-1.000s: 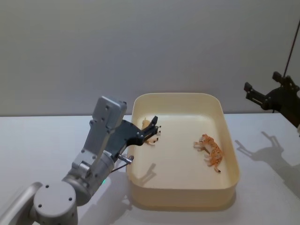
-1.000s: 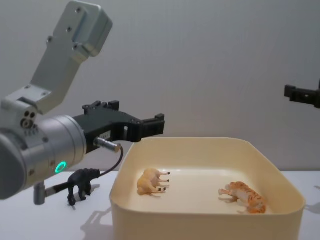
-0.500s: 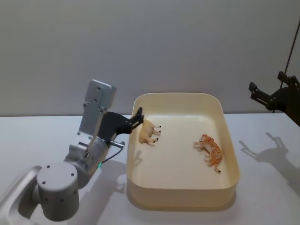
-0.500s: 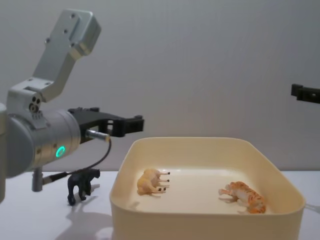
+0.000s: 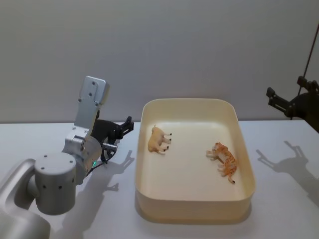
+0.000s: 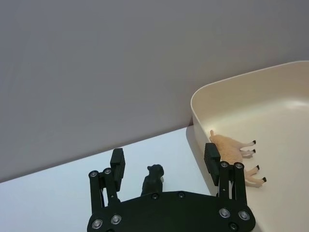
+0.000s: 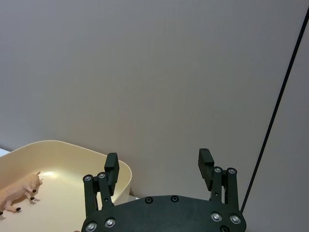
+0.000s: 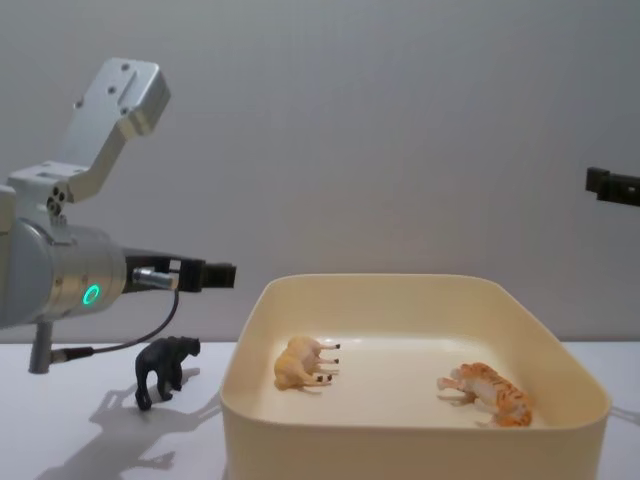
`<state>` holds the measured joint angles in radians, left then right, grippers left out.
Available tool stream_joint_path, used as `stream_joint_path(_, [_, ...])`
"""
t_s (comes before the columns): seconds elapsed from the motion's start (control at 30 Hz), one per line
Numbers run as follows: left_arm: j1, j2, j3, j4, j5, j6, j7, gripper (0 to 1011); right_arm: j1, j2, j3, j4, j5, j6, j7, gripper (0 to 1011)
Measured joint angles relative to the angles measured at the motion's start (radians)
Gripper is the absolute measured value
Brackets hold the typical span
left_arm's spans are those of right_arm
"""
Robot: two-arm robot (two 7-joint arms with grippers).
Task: Pick up the toy alternately with two hands and place it into the central storage box.
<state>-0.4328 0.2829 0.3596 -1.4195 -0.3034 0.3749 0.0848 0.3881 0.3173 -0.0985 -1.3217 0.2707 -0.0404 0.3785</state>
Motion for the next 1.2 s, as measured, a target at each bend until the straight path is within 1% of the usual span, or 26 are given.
stream_joint_path(0.1, [-0.009, -0.001, -0.005, 0.015, -0.002, 0.018, -0.015, 1001, 0.000, 0.000, 0.000, -0.001, 0.000, 0.000, 0.000, 1001])
stream_joint_path(0.2, [-0.023, -0.001, -0.015, 0.044, -0.006, 0.040, -0.045, 1001, -0.001, 0.000, 0.001, -0.001, 0.000, 0.000, -0.001, 1001])
stream_joint_path(0.3, [-0.031, -0.001, -0.020, 0.065, -0.011, 0.053, -0.071, 1001, -0.001, 0.001, 0.001, -0.002, 0.000, 0.000, -0.001, 1001])
stream_joint_path(0.37, [-0.033, -0.001, -0.021, 0.070, -0.012, 0.055, -0.076, 1001, -0.001, 0.001, 0.001, -0.002, 0.000, 0.000, -0.001, 1001])
stream_joint_path(0.43, [-0.038, -0.001, -0.025, 0.092, -0.016, 0.063, -0.095, 1001, -0.001, 0.001, 0.001, -0.002, 0.000, 0.000, -0.001, 1001])
stream_joint_path(0.57, [-0.042, 0.000, -0.029, 0.115, -0.022, 0.071, -0.109, 1001, -0.002, 0.001, 0.001, -0.003, 0.000, 0.000, -0.001, 1001])
stream_joint_path(0.73, [-0.046, -0.001, -0.034, 0.141, -0.029, 0.077, -0.113, 1001, -0.002, 0.002, 0.001, -0.003, 0.000, 0.000, -0.001, 1001])
stream_joint_path(0.83, [-0.051, -0.003, -0.037, 0.168, -0.031, 0.080, -0.114, 1002, -0.002, 0.002, 0.001, -0.003, 0.000, 0.000, -0.001, 1001])
stream_joint_path(1.13, [-0.067, -0.009, -0.044, 0.220, -0.033, 0.077, -0.119, 1001, -0.002, 0.002, 0.001, -0.003, 0.000, 0.000, -0.001, 1001])
stream_joint_path(1.2, [-0.070, -0.010, -0.045, 0.229, -0.033, 0.075, -0.120, 980, -0.002, 0.002, 0.001, -0.003, 0.000, 0.000, -0.001, 1001])
